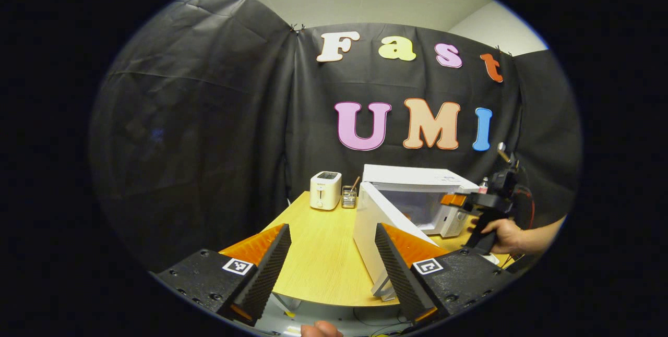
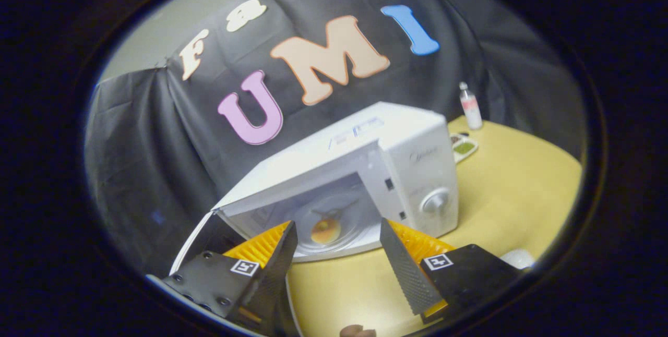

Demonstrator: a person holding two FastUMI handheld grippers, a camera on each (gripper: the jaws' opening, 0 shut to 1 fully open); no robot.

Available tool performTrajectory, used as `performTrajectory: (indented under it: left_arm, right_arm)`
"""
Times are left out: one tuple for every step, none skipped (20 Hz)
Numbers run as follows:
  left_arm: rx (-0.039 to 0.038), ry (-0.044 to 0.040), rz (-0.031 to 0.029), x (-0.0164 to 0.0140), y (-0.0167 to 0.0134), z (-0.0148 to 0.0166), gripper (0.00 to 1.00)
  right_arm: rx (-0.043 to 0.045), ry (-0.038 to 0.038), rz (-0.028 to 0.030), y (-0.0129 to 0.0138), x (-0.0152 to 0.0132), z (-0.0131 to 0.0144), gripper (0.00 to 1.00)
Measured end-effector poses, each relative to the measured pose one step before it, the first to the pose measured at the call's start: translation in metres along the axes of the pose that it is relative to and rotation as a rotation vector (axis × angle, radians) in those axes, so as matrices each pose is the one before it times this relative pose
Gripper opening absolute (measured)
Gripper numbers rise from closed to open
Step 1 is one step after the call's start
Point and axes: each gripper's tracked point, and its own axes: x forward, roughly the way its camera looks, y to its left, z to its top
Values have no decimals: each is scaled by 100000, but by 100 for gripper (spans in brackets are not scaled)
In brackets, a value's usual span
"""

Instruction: Open the microwave oven with the left hand, put the food in, and close the microwave oven.

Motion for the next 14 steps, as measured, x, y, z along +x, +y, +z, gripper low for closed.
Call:
performTrajectory:
  left_arm:
    - [175, 735, -172, 60, 144, -313, 94]
    - [101, 308, -251, 159, -28, -291, 95]
    - [40, 379, -247, 127, 20, -275, 95]
    - [150, 831, -185, 232, -11, -529, 95]
    - [298, 1453, -177, 230, -50, -558, 97]
    - [284, 1160, -189, 288, -39, -559, 94]
    - [341, 554, -159, 220, -56, -300, 96]
    - [562, 819, -209, 286, -63, -422, 96]
    - [570, 806, -167, 342, -38, -468, 95]
    - [1015, 1583, -204, 345, 48, -837, 95]
    - [1227, 1569, -33, 306, 190, -625, 96]
    - [1113, 1125, -117, 396, 114, -581, 94]
    - [530, 838, -438, 471, -66, -301, 94]
    - [299, 1014, -572, 545, -120, -412, 94]
  right_arm:
    - [-5378, -2704, -27, -547, -823, 1439, 87]
    - [-3950, -2445, -240, -587, -1016, 1663, 87]
    - [-2451, -1779, -783, -488, -1067, 1459, 87]
    - [-1907, -1819, 267, -533, -1061, 1288, 87]
    - [-2554, -1971, -738, -509, -1072, 1294, 88]
    - [-2605, -1994, -885, -656, -946, 1308, 88]
    - [-2566, -2107, -740, -542, -856, 997, 88]
    - [-3239, -1998, -1928, -809, -833, 1055, 88]
    - [-2869, -2408, -1941, -876, -891, 1145, 87]
    - [-2220, -2329, -773, -376, -815, 1009, 98]
    - [-2215, -1816, -850, -246, -675, 847, 98]
    - [-2336, -1222, -387, -381, -556, 747, 98]
    - [-1787, -979, -144, -253, -502, 597, 98]
    - [-961, -600, -752, -407, -209, 335, 88]
